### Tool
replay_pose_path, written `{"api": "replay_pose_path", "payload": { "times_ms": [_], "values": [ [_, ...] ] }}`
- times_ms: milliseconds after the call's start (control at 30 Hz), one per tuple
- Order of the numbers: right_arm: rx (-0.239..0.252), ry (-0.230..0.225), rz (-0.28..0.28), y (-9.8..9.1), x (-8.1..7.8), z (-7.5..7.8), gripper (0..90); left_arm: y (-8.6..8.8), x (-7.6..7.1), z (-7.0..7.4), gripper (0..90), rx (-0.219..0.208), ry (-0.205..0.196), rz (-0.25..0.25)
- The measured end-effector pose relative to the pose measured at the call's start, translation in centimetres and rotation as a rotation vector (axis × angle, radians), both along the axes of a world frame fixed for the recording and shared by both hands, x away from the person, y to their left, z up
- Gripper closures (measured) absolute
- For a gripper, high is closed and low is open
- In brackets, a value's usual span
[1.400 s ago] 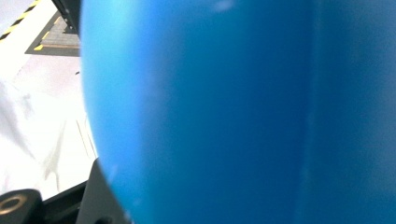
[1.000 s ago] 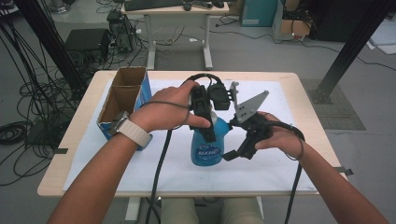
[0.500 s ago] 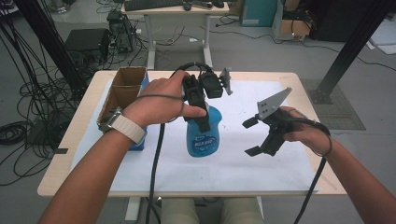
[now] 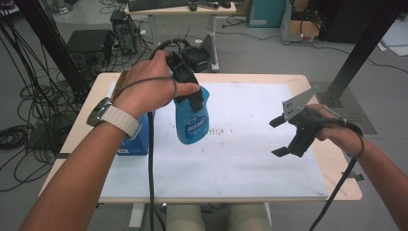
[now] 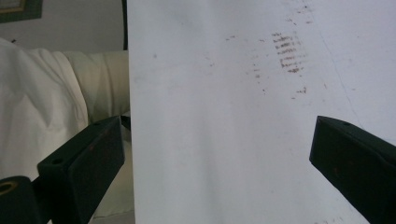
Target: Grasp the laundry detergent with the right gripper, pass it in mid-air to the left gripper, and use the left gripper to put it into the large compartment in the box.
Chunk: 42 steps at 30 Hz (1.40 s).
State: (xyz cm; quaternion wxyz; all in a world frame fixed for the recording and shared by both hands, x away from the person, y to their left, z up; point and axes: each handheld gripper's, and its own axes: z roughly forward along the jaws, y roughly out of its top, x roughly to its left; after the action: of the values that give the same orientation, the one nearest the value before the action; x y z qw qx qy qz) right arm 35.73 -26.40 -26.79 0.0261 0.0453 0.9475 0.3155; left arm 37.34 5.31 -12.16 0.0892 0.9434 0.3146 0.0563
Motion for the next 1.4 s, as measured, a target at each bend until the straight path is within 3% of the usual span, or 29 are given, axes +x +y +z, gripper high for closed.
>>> {"api": "replay_pose_path", "payload": {
  "times_ms": [367, 467, 500, 567, 600, 733, 767, 1400],
  "values": [
    [-0.02, 0.006, -0.036, -0.9, 0.1, 0.0, 3.2, 1.8, 1.0, 2.8, 37.4, 0.005, -0.01, 0.169],
    [-0.028, 0.01, -0.039, -1.0, 0.2, -0.2, 3.2, 2.3, 1.2, 3.8, 37.5, -0.023, -0.028, 0.244],
    [-0.033, 0.01, -0.04, -1.1, 0.2, -0.2, 3.2, 2.6, 1.5, 4.3, 37.5, 0.005, -0.024, 0.233],
    [-0.039, 0.012, -0.047, -1.2, 0.3, -0.4, 3.2, 3.1, 1.7, 5.0, 37.5, 0.013, -0.035, 0.253],
    [-0.039, 0.013, -0.045, -1.2, 0.3, -0.4, 3.2, 3.4, 1.8, 5.5, 37.5, 0.006, -0.045, 0.291],
    [-0.037, 0.013, -0.053, -1.4, 0.3, -0.7, 3.3, 4.2, 2.0, 6.4, 37.5, 0.012, -0.065, 0.345],
    [-0.016, 0.014, -0.07, -1.4, 0.2, -0.9, 3.2, 4.5, 2.1, 6.6, 37.5, 0.011, -0.065, 0.361],
    [-0.015, 0.021, -0.095, -1.8, 0.7, -1.7, 3.3, 10.4, 3.7, 8.3, 37.5, 0.0, -0.076, 0.625]
  ]
}}
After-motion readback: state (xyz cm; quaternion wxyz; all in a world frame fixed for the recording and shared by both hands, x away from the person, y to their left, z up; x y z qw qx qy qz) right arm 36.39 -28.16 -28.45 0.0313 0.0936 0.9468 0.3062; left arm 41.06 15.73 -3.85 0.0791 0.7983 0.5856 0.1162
